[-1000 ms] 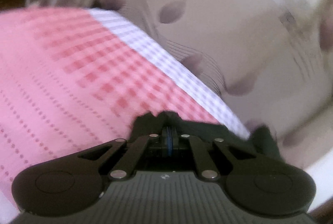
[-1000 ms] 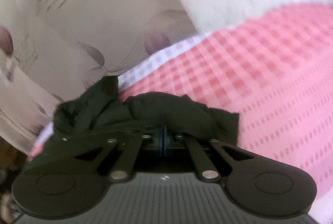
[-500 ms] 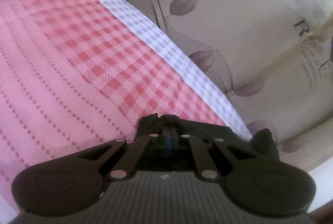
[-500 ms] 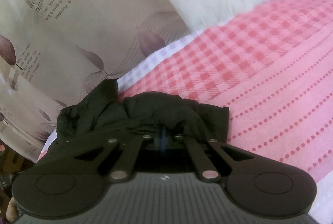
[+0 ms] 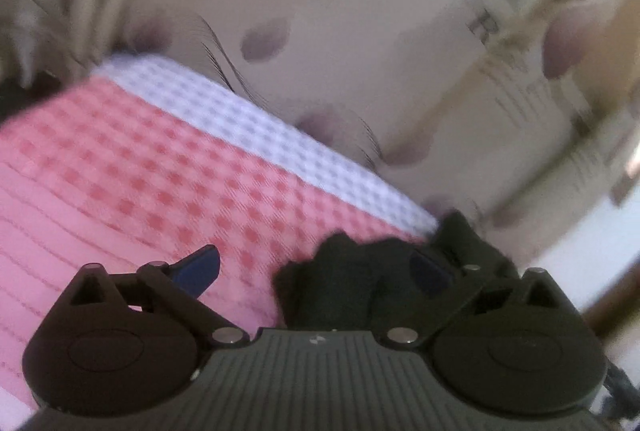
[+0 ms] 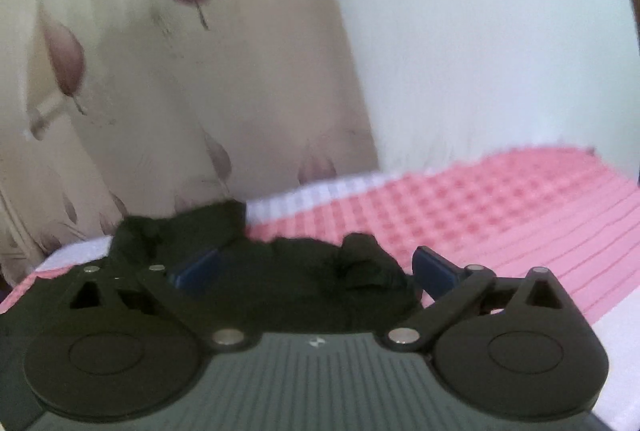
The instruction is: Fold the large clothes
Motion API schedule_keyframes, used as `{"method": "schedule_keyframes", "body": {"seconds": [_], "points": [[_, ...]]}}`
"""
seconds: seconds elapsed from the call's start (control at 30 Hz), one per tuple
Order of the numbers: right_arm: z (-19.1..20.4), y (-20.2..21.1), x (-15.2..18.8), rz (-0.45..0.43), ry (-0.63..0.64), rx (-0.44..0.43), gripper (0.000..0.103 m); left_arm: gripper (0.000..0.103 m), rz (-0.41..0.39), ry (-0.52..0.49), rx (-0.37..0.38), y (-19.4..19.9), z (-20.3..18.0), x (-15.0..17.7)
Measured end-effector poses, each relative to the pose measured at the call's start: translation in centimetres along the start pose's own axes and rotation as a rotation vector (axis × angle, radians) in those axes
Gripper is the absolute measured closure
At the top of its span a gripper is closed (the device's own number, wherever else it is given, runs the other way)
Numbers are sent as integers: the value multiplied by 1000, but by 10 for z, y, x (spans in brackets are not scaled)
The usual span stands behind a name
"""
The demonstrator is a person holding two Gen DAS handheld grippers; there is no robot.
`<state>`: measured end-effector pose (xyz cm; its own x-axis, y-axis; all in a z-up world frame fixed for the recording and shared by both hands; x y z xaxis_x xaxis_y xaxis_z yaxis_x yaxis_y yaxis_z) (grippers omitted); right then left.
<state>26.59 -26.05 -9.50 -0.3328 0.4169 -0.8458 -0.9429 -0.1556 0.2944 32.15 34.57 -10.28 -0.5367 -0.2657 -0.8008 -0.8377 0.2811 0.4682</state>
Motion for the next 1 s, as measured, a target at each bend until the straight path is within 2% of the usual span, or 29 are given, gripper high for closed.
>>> {"method": "schedule_keyframes", "body": {"seconds": [0.17,0.23,0.3,0.47,0.57,0.67,0.8,0.9,1.0], "points": [[8,21,12,10,67,-24,0,8,109,-141,129,-27,-22,22],[12,27,19,8,101,-22,0,8,173,-210,146,-39,-27,34],[18,29,26,11,156,-20,0,8,214,-233,167,-50,-28,42],[25,20,46,53,196,-16,0,13,184,-172,269,-56,-19,43],[27,17,55,59,196,-14,0,36,193,-120,294,-62,-11,36],[30,16,58,61,205,-28,0,47,202,-87,344,-67,-10,34],[29,15,62,76,200,-28,0,51,196,-128,376,-71,-23,38],[30,14,63,79,205,-18,0,55,187,-76,402,-70,-15,39],[32,13,65,81,226,-3,0,56,184,-119,372,-66,-21,43]]}}
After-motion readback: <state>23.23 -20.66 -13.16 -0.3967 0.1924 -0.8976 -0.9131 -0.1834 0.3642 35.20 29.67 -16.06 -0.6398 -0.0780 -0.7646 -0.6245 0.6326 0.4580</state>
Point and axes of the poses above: each gripper's, at about its wrist camera, not at the fingertips, and y roughly against the way its jaws point, z to its left, x to its underside, the point moved 10 cm from there along -y, roughly the way its jaws point, and after that the axes turned 11 degrees about -y, right-handed, at the moved point
